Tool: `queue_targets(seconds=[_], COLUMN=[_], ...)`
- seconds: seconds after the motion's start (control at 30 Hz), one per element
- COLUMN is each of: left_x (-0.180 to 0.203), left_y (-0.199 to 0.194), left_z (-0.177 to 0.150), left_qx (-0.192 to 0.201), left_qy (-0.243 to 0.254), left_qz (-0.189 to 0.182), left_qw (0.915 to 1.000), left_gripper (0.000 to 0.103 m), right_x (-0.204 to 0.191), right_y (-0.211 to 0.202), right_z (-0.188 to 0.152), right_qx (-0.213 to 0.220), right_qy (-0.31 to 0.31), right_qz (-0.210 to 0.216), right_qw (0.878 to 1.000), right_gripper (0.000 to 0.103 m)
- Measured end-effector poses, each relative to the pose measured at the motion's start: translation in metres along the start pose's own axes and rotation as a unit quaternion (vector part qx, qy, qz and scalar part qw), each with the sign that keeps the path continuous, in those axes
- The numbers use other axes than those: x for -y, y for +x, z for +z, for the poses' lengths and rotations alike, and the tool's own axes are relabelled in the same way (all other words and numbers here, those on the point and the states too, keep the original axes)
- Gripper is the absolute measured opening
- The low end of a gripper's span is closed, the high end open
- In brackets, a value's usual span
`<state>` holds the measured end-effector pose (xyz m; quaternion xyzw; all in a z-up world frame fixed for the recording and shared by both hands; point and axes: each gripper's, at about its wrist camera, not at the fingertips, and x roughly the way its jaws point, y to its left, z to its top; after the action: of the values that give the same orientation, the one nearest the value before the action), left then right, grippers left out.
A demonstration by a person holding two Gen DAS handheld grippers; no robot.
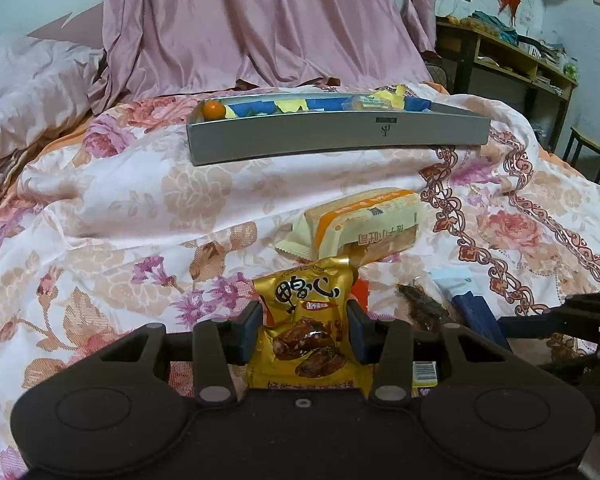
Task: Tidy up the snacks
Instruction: 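Grasp the blue stick pack with the right tool while the left holds the yellow bag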
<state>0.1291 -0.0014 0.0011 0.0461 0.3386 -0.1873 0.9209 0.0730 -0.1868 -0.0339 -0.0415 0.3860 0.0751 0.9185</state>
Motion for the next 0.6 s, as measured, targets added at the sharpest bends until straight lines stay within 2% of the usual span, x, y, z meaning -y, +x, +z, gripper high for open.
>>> queue_targets(seconds=[0.07, 0.17, 0.27, 0.33, 0.47, 0.6], left_x=[0.0, -0.003, -0.005, -0.006, -0.009, -0.011], left_y=[0.0, 0.0, 0.001, 0.001, 0.001, 0.001], left_z=[0.0, 0.0, 0.001, 0.001, 0.002, 0.002], left_qx=[0.0, 0.001, 0.0, 0.0, 0.001, 0.005], left_qy=[0.0, -0.003, -0.008, -0.01, -0.016, -0.018], left_qz=[0.001, 0.006, 0.008, 0.01, 0.014, 0.021], left_qw=[1.0, 1.0, 0.9999, 0.9999, 0.9998, 0.9996], left_gripper=[0.047, 0.047, 0.047, 0.047, 0.047, 0.047], right_x=[-0.002, 0.008, 0.016, 0.02, 0.032, 0.035], right_y=[0.002, 0.002, -0.001, -0.004, -0.006, -0.016], right_z=[-0.001, 0.0, -0.001, -0.001, -0.001, 0.003], right_qx=[-0.004, -0.017, -0.024, -0.024, -0.024, 0.005], right_qy=[-0.006, 0.025, 0.053, 0.066, 0.108, 0.111], right_qz=[-0.003, 0.011, 0.033, 0.039, 0.051, 0.043], right_qw=[1.0, 0.999, 0.998, 0.997, 0.993, 0.993], right_gripper=[0.056, 0.055, 0.034, 0.027, 0.024, 0.024])
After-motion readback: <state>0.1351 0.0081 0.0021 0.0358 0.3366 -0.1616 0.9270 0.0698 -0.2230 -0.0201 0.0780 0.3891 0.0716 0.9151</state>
